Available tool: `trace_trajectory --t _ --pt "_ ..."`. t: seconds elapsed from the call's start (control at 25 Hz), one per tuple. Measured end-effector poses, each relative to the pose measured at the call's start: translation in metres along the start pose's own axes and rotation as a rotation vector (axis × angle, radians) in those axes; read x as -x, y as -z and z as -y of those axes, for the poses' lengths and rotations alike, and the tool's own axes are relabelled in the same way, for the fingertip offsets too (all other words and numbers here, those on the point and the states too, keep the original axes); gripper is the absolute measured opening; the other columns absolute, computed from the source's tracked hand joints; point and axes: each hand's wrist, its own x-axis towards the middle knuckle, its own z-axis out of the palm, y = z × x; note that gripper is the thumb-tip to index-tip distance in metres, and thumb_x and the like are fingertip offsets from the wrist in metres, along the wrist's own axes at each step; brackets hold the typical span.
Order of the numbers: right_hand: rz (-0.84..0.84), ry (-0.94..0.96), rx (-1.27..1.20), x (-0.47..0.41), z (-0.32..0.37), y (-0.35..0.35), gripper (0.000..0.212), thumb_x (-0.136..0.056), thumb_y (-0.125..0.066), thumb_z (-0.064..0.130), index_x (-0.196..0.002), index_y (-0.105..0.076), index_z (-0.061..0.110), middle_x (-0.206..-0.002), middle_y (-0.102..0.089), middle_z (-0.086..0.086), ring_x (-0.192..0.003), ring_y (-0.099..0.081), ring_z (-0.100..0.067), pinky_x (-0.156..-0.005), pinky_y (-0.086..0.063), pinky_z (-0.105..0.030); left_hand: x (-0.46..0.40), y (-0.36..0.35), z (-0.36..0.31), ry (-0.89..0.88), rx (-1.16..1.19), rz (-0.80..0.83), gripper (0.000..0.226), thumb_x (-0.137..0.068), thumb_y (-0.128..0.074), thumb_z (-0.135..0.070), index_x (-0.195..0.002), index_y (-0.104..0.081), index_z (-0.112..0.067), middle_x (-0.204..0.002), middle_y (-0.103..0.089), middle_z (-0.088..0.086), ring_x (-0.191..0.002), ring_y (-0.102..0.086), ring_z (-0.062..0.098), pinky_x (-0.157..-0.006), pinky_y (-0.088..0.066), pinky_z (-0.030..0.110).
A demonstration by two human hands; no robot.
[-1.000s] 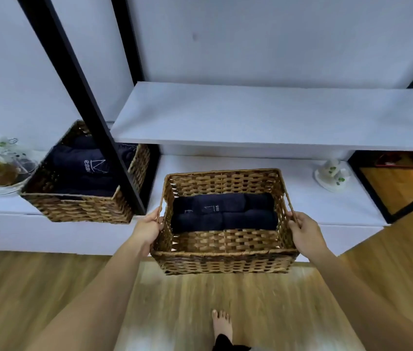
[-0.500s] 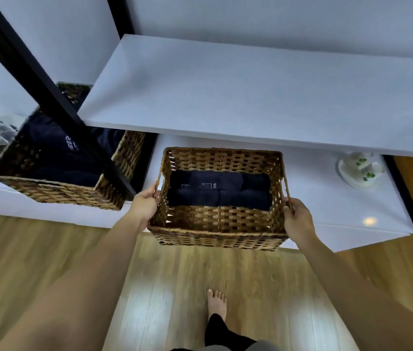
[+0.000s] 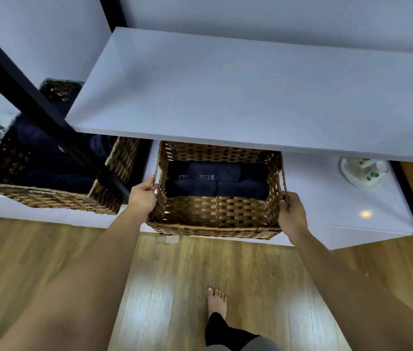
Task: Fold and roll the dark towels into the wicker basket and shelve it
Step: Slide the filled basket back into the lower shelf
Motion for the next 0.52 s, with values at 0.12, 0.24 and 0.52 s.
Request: trace_trajectory --t 0.12,0.24,0.52 --pt "-0.021 -0.045 -0.062 0.003 -0.001 0.000 0.029 -0.108 -0.038 0.021 -0.135 -0.046 0.015 -0.114 -0.061 -0.007 -0.077 -0.056 -0.010 -0.057 -0.041 -0.025 0.013 0.001 0.006 -0.064 -0.006 0.009 0.041 -0.109 -0.039 -0.011 -0.147 -0.050 -0.019 -0.136 -0.058 -0.006 -0.126 -0.051 0.013 -0.110 -0.039 0.028" --pt "-0.024 -0.040 -0.086 0.016 -0.006 0.001 0.035 -0.106 -0.045 0.024 -0.140 -0.041 0.016 -0.124 -0.060 -0.006 -0.088 -0.062 -0.018 -0.070 -0.048 -0.029 0.032 0.001 0.016 -0.138 -0.018 -0.010 0.042 -0.109 -0.041 -0.018 -0.150 -0.045 -0.014 -0.142 -0.053 -0.005 -0.131 -0.048 0.011 -0.108 -0.033 0.021" --pt "0.046 0.155 -0.043 0.059 -0.040 -0.011 0.094 -0.078 -0.079 0.054 -0.152 -0.024 0.035 -0.149 -0.039 0.006 -0.132 -0.047 -0.014 -0.109 -0.044 -0.039 0.069 0.018 0.085 -0.254 -0.134 0.153 0.121 -0.075 -0.088 -0.038 -0.161 -0.004 -0.028 -0.156 -0.036 -0.013 -0.140 -0.036 0.005 -0.118 -0.030 0.028"
